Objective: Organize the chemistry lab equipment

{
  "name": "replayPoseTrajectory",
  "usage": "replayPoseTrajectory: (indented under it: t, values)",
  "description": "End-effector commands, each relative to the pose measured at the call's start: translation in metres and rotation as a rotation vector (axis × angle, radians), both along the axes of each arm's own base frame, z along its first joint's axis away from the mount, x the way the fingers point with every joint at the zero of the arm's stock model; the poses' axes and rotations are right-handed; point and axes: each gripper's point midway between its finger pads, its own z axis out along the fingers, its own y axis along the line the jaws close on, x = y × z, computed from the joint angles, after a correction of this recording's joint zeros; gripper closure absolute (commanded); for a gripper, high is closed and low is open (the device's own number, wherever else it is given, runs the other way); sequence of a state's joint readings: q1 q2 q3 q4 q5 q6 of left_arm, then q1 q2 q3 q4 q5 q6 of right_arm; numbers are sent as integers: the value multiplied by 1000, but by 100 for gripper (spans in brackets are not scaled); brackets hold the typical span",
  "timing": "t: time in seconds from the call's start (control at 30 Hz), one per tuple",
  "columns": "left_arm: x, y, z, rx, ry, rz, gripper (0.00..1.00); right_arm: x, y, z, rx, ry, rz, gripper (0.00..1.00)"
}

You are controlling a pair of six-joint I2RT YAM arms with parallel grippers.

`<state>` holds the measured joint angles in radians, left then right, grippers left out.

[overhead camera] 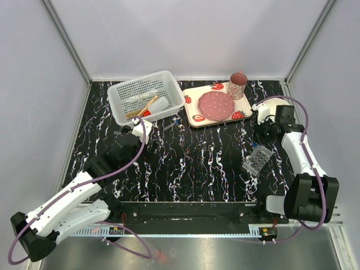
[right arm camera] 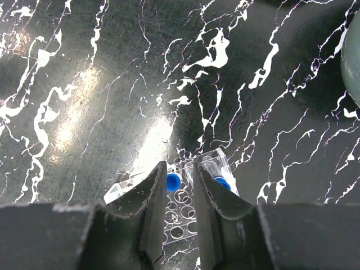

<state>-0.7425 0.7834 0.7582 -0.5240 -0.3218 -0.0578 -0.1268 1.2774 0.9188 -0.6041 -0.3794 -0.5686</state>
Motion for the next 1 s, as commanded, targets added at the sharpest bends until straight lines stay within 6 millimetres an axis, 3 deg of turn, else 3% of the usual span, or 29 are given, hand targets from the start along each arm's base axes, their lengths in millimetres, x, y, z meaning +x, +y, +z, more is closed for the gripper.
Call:
replayPoseTrajectory:
  t: [0.0, 0.4, 0.97]
  values:
    - [4, -2, 2, -15, -18, 5, 1, 6, 4, 10, 26, 3, 28, 70]
    - [4, -4, 1, -13, -13, 1, 1, -5, 6, -6, 15, 60, 72, 78]
    - [4, -3, 3, -17, -18, 1, 1, -21, 0, -3, -35, 40, 70, 86]
